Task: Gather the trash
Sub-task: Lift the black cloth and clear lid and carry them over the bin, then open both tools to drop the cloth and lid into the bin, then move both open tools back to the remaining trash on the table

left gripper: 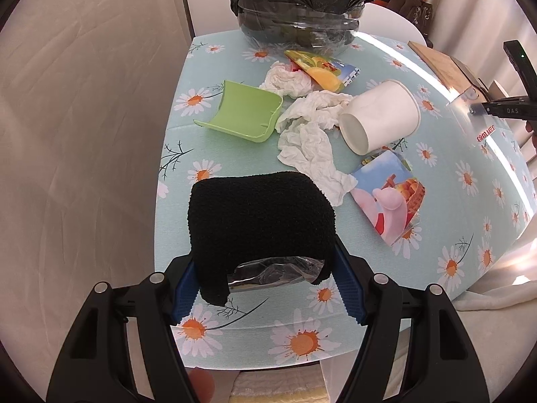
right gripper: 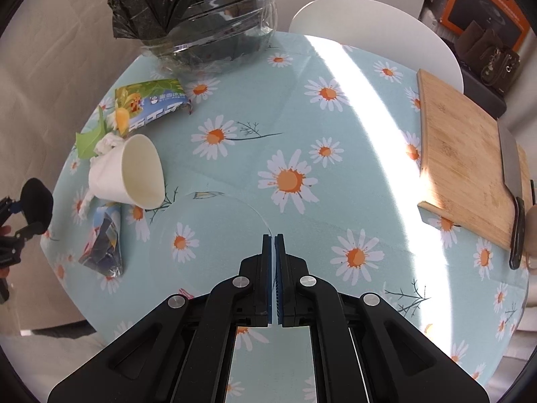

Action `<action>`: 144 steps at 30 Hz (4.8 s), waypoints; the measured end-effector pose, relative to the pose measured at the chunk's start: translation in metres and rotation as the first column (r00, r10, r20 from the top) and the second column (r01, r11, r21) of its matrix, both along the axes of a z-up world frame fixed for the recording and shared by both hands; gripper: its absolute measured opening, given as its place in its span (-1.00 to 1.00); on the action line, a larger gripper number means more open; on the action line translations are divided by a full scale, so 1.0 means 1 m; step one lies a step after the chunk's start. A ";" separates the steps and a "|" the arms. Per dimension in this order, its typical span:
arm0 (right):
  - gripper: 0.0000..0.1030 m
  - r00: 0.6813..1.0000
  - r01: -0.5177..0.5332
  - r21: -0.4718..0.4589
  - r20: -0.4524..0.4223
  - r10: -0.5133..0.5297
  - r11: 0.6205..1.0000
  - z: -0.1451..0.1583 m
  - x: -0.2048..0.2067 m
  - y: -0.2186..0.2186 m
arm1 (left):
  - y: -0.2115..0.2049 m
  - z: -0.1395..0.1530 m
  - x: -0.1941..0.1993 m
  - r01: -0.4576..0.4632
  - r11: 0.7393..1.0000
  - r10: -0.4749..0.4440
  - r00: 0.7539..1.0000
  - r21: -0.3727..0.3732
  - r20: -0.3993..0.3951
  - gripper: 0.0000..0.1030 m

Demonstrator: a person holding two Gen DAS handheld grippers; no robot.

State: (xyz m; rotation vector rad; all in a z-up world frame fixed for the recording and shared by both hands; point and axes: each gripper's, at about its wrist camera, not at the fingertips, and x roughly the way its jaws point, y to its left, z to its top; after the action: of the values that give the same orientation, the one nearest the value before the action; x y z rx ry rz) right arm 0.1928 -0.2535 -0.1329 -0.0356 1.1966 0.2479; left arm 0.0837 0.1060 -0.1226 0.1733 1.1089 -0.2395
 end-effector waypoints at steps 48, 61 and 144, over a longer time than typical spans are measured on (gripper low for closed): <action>-0.97 0.912 0.249 0.073 0.318 -0.259 0.966 0.154 0.012 0.049 | 0.048 0.124 0.131 0.305 0.952 -0.298 0.924 0.010 0.241 0.36; -0.97 0.901 0.181 0.110 0.380 -0.210 0.977 0.184 0.076 0.051 | -0.009 0.148 0.196 0.378 0.924 -0.347 0.889 -0.052 0.298 0.36; 0.71 0.955 0.160 -0.038 0.259 -0.145 0.986 0.092 0.039 0.107 | 0.011 0.042 0.177 0.263 0.964 -0.256 0.960 -0.050 0.115 0.88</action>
State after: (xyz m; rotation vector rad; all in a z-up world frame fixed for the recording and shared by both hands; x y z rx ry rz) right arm 0.2318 -0.1469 -0.0412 -0.0252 0.9435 0.0694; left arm 0.2607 0.1171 -0.0811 0.2714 0.9686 -0.4948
